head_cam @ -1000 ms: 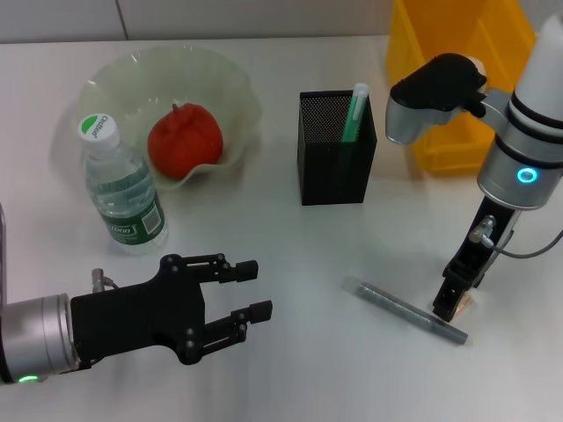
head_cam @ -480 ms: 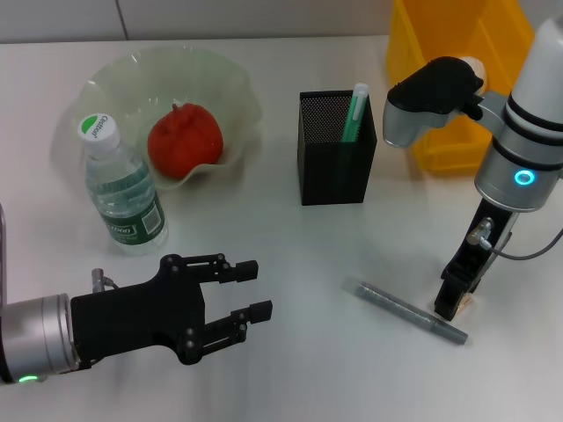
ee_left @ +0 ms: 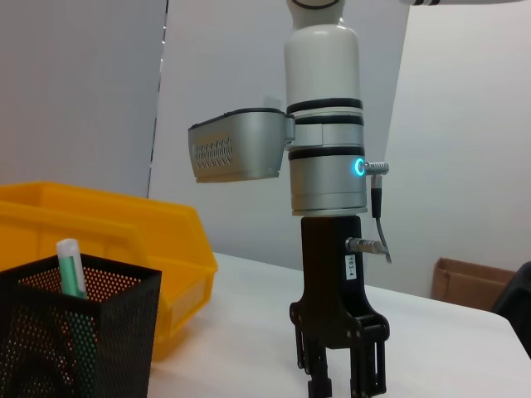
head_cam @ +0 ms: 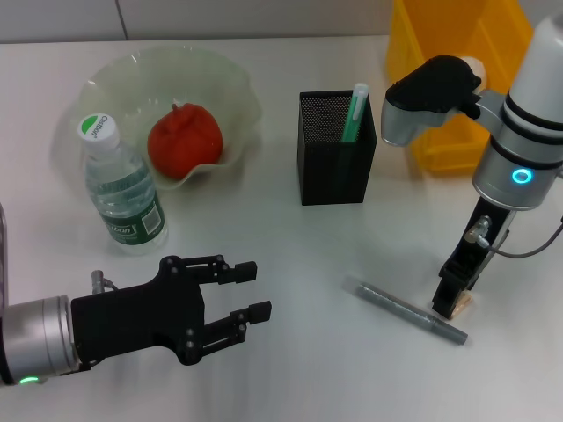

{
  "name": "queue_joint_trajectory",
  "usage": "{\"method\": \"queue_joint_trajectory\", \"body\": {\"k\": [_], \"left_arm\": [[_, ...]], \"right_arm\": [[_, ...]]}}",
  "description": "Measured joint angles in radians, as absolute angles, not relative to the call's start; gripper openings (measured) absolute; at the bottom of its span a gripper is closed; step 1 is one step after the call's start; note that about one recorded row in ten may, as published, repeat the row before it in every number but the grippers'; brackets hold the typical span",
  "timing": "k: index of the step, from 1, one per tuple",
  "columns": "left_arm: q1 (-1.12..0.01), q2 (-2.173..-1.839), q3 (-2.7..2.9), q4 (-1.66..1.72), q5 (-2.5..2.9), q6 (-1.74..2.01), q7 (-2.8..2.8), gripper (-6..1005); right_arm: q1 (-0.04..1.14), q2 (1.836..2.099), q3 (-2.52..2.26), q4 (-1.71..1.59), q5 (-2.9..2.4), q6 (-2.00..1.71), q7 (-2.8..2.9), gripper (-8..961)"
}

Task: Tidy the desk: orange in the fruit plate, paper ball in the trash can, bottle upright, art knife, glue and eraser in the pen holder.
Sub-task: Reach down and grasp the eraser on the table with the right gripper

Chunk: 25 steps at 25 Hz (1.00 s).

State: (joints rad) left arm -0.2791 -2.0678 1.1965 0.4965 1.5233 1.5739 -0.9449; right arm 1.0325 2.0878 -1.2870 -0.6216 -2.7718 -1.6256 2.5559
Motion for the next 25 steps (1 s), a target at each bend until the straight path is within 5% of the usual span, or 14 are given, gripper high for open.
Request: {"method": "queue_joint_trajectory", "body": {"k": [25], "left_arm": [[-0.281, -2.069, 1.196, 0.494, 1.522, 1.572, -0.931, 483]], "right_arm": [[1.062, 2.091, -1.326, -0.567, -2.770, -1.597, 2.554, 575]]}}
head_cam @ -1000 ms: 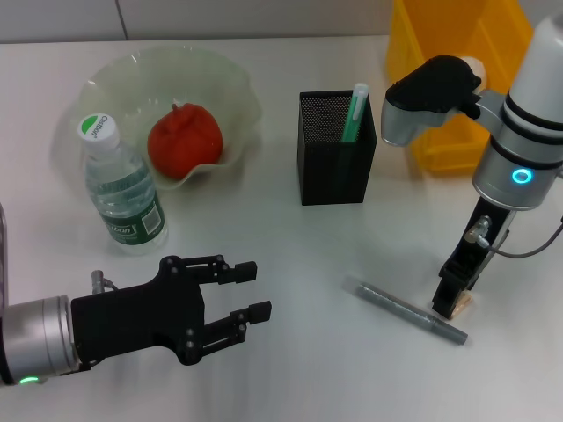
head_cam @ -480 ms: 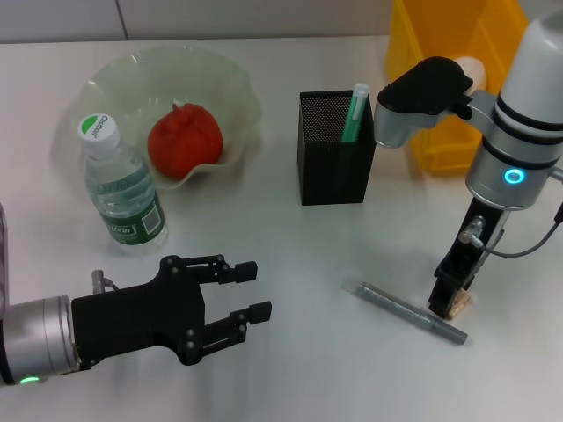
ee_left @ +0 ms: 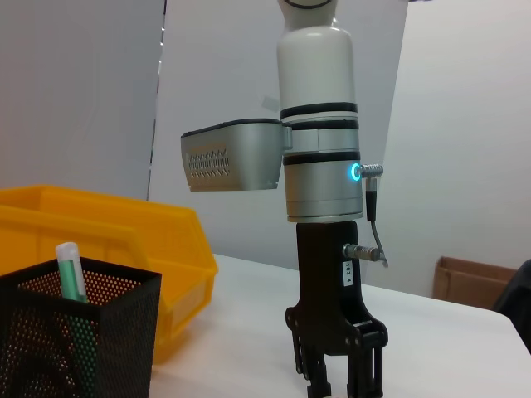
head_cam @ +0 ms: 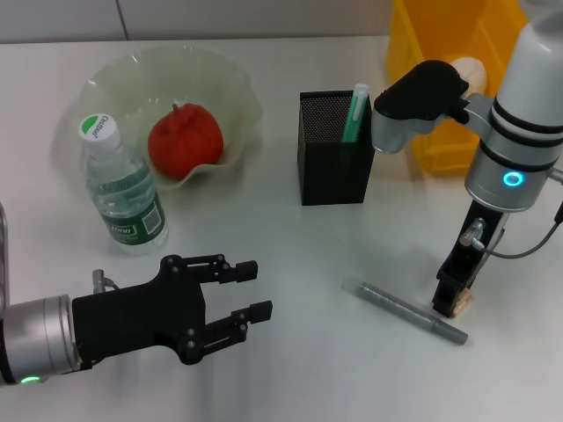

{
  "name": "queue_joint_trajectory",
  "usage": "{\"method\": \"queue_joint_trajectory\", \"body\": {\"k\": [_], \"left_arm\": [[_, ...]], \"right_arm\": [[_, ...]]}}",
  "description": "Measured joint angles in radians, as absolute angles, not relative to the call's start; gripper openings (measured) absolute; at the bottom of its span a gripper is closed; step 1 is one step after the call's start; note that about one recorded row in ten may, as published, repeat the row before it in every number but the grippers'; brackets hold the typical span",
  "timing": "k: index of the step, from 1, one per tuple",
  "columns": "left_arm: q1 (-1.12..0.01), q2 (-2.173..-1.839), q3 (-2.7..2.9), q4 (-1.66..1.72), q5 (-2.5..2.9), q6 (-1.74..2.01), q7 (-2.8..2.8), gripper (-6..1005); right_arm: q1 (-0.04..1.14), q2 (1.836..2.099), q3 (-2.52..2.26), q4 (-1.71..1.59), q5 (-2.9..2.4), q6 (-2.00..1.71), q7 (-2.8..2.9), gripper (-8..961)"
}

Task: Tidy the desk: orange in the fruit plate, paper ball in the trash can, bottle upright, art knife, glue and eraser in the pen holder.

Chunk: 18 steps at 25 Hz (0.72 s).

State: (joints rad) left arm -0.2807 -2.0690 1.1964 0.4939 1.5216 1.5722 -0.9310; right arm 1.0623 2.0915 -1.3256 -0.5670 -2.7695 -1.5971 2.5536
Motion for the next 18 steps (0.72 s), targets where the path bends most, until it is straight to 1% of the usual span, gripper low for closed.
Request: {"method": "queue_joint_trajectory", "body": {"k": [7, 13, 18], "left_arm": [[-0.281, -2.069, 1.196, 0.494, 1.521, 1.572, -0.931, 482], [-0.281, -2.069, 1.196, 0.494, 1.520, 1.572, -0.931, 482], [-0.281, -2.069, 1.195, 0.494, 1.520, 1.572, -0.931, 482]], "right_arm": [[1.059, 2.092, -1.327, -0.568, -2.769, -1.597, 2.557, 502], [1.057, 2.093, -1.321, -0.576, -2.769, -1.601, 2.559, 501], [1.051, 2.091, -1.317, -0.591, -2.759, -1.608, 2.560, 448]]}}
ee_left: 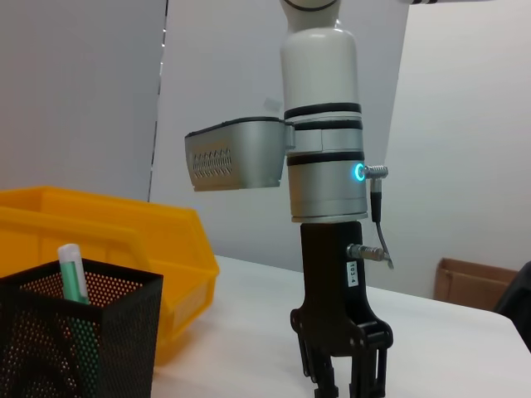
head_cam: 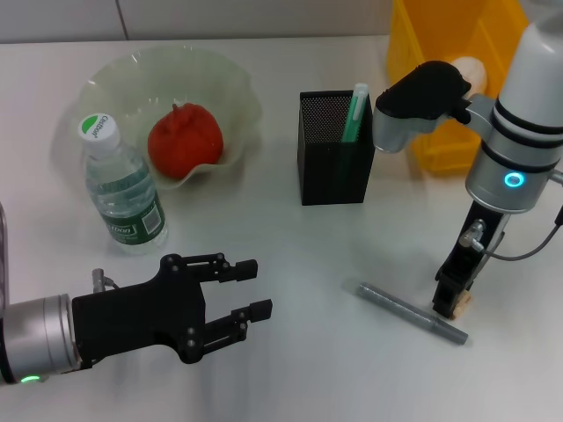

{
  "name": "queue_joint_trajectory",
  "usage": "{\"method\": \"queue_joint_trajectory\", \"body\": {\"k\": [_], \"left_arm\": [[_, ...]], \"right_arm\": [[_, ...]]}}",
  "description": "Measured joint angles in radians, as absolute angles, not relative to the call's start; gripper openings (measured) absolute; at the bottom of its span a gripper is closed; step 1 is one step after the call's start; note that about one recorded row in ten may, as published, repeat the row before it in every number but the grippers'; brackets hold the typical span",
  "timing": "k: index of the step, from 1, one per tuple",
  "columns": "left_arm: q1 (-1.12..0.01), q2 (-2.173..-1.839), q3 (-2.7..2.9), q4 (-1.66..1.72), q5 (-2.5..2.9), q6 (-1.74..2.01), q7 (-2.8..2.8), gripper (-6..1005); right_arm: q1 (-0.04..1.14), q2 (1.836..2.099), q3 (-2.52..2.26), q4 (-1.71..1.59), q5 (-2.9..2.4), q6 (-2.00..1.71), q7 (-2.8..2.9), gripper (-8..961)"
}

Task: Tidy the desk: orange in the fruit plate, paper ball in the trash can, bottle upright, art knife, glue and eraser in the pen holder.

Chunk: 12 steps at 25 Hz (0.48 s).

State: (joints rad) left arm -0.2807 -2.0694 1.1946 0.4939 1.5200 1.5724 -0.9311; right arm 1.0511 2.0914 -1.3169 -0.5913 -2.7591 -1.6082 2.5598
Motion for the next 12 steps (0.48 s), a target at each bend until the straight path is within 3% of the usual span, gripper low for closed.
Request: {"method": "queue_joint_trajectory", "body": {"k": [5, 12], "left_arm": [[-0.281, -2.069, 1.192, 0.494, 1.520, 1.572, -0.931, 482], [-0.282, -2.069, 1.178, 0.494, 1.520, 1.572, -0.931, 482]], "right_arm": [[0.995, 2.089, -1.314, -0.720, -2.746, -1.642, 2.564, 416], [0.821, 2.080, -1.304, -1.072, -2.663, -1.686, 2.554, 416]]}}
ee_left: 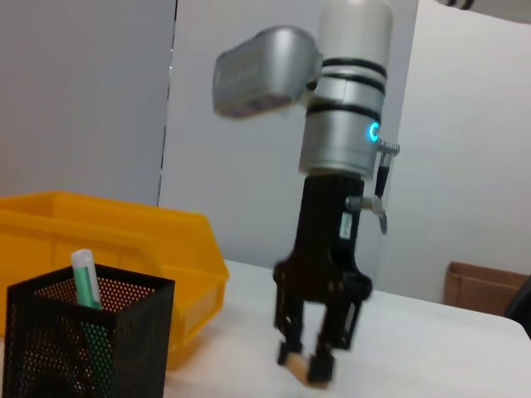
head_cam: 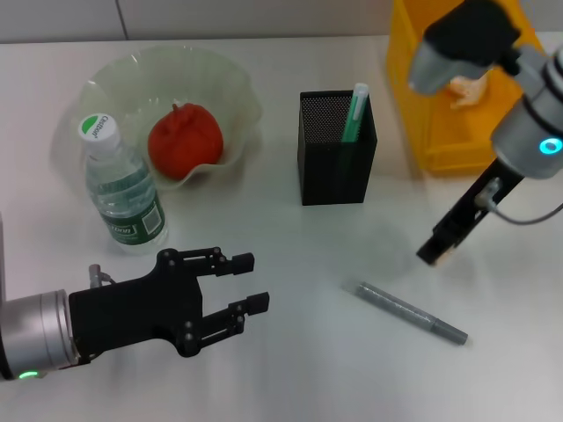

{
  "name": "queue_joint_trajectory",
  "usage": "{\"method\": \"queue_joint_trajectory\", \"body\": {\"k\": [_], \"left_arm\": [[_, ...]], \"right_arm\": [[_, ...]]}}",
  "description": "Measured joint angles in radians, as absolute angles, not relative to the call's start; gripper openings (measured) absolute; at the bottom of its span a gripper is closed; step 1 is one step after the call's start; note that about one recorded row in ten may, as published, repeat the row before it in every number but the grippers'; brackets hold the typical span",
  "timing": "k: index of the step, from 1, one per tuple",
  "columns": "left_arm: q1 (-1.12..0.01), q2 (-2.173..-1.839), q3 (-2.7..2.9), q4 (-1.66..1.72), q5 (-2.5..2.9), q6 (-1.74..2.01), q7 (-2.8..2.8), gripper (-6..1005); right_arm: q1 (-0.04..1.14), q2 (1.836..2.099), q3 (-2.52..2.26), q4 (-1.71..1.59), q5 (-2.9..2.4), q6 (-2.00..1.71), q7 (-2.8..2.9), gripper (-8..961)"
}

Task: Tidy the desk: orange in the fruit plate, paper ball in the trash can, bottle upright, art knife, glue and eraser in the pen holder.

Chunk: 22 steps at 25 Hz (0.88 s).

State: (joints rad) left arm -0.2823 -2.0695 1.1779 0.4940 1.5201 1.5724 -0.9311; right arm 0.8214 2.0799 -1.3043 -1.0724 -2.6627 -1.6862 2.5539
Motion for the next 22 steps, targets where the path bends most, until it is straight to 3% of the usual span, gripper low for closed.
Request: {"method": "queue_joint_trajectory", "body": {"k": [6, 11, 16, 22], "left_arm": [[-0.292, -2.071, 1.170, 0.494, 1.505, 1.572, -0.929, 482], [-0.297, -2.072, 1.170, 0.493, 1.493, 1.572, -0.922, 482], [-0.310, -2.072, 1.170, 0.487, 1.480, 1.572, -0.921, 483], [-0.331, -2.073, 1.170, 0.480, 1.476, 1.570, -0.921, 483]], "right_arm": [[0.647, 2.081, -1.167, -1.319, -2.438, -1.592, 2.416, 416], [0.520, 2.080, -1.048, -1.282, -2.120, -1.442, 2.165, 416], [0.475, 2.080, -0.955, -1.055, -1.787, -1.405, 1.782, 415], [0.516, 2.079, -0.899, -0.787, -1.676, -1.389, 1.470, 415]]}}
